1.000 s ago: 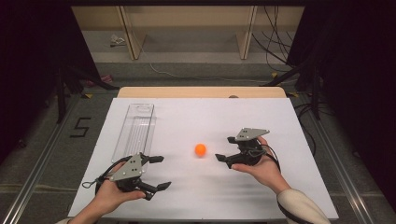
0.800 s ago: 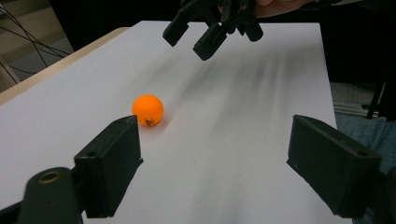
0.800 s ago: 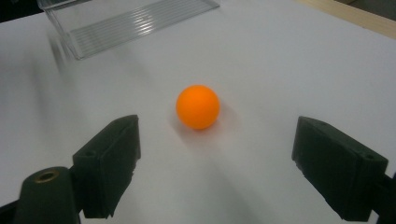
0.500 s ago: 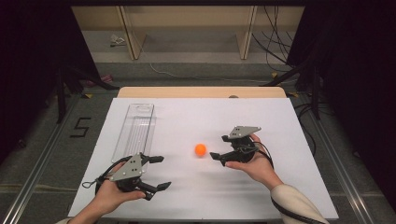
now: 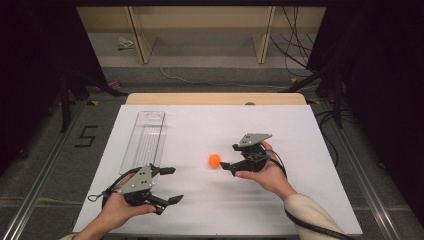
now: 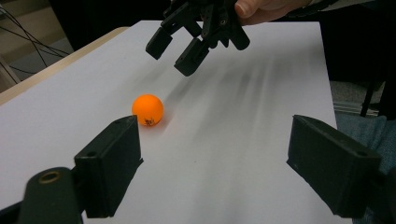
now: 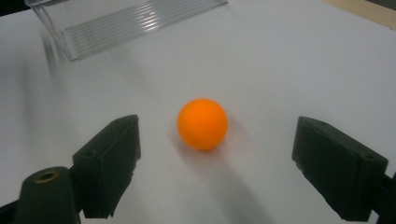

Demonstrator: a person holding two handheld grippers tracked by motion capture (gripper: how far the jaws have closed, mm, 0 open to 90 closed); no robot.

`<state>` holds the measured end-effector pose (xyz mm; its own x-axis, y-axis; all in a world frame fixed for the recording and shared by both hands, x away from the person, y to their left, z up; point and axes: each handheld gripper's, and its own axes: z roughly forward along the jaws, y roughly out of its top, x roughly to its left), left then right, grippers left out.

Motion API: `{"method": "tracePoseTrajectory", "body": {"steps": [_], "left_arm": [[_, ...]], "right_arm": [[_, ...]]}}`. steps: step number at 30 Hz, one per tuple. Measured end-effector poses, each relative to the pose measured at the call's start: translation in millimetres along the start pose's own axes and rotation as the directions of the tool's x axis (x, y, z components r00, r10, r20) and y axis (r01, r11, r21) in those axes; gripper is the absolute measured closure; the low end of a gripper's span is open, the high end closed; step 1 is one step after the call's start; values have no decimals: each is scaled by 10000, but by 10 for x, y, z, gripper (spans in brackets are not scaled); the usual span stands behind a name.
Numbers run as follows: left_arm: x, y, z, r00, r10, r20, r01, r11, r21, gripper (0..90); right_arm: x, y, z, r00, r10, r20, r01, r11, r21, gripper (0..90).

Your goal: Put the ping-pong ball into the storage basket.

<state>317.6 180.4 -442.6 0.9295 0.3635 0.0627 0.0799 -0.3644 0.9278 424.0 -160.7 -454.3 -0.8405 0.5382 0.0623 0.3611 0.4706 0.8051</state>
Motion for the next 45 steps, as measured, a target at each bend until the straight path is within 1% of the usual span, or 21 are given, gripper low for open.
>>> {"method": "tracePoseTrajectory", "body": {"steps": [15,32,45], "left_arm": [[0,1,-1,10000,6,32,-6,10000,8,169],[0,1,-3,10000,11,42,-11,10000,7,169],[-1,1,-1,10000,16,47,-16,10000,0,169]], "right_arm": [[8,51,205,9998,-42,-196,47,9996,264,163],[-27,71,411,9997,-2,-228,16,9983,579,163],[-34,63,524,9996,2,-295,21,9970,769,164]]}}
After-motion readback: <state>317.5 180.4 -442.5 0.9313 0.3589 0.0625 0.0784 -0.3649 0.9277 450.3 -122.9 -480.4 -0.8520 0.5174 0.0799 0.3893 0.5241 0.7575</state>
